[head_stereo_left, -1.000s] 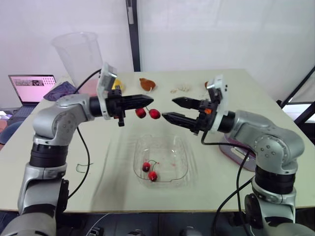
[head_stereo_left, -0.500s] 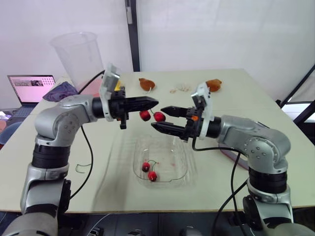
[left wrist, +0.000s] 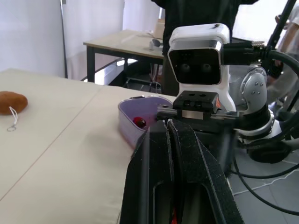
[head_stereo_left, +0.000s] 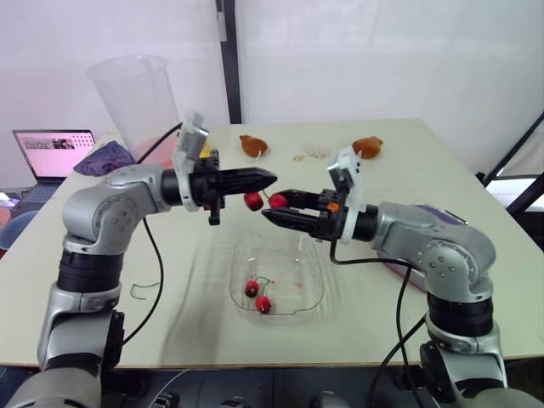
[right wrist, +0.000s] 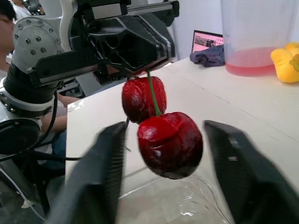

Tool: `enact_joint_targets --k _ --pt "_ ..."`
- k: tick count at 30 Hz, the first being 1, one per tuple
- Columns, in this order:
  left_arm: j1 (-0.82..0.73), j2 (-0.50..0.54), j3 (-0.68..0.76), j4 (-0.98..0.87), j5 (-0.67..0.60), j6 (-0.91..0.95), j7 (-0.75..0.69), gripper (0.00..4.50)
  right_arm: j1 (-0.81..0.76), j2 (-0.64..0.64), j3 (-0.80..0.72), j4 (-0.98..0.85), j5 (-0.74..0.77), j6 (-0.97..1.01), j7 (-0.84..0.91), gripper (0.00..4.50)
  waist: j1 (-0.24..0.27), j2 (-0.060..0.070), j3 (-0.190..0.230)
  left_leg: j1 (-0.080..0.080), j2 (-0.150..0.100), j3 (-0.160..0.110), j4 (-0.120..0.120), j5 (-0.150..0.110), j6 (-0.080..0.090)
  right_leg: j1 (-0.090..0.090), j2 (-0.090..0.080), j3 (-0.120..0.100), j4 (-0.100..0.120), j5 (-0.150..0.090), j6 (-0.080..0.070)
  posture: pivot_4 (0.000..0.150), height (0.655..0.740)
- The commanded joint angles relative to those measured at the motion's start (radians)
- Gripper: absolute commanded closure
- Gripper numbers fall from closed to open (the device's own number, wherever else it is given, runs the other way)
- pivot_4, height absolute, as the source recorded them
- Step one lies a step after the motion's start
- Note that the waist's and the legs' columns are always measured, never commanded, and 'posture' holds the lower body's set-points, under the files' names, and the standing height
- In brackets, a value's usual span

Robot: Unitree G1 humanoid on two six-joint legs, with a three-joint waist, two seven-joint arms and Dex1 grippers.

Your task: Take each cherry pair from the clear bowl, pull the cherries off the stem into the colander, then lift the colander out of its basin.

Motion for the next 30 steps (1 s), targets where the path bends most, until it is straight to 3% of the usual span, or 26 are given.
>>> enact_joint_targets --k 1,6,11,17,30 --pt "-0.003 0.008 0.019 -0.032 -0.017 -0.002 0.002 4.5 -0.011 -0.004 0.002 -0.017 0.017 -0.026 -0.002 3.07 0.0 0.0 0.0 0.0 0.0 0.0 0.0 0.0 0.0 0.0 0.0 0.0 0.0 0.0 0.0 0.15 0.74" --pt "-0.002 0.009 0.018 -0.034 -0.016 -0.002 0.004 4.5 -0.011 -0.005 0.004 -0.011 0.025 -0.031 -0.003 3.07 0.0 0.0 0.0 0.0 0.0 0.0 0.0 0.0 0.0 0.0 0.0 0.0 0.0 0.0 0.0 0.15 0.74" --pt "0.0 0.007 0.016 -0.036 -0.015 -0.004 0.006 4.5 -0.012 -0.007 0.004 -0.011 0.031 -0.035 -0.002 4.01 0.0 0.0 0.0 0.0 0.0 0.0 0.0 0.0 0.0 0.0 0.0 0.0 0.0 0.0 0.0 0.15 0.74" --pt "0.0 0.004 0.015 -0.036 -0.012 -0.01 0.009 4.5 0.017 -0.012 -0.024 -0.011 0.062 -0.02 -0.004 4.01 0.001 0.0 0.0 0.0 0.0 0.0 0.0 0.0 0.0 0.0 0.0 0.0 0.0 0.0 0.0 0.15 0.74" --pt "0.001 -0.001 0.017 -0.024 -0.006 -0.029 0.009 4.5 0.234 -0.185 -0.112 0.007 0.084 -0.029 0.037 4.01 0.002 0.0 0.0 0.0 0.0 0.001 0.0 0.0 0.0 0.0 0.0 0.0 0.0 0.0 0.0 0.15 0.74"
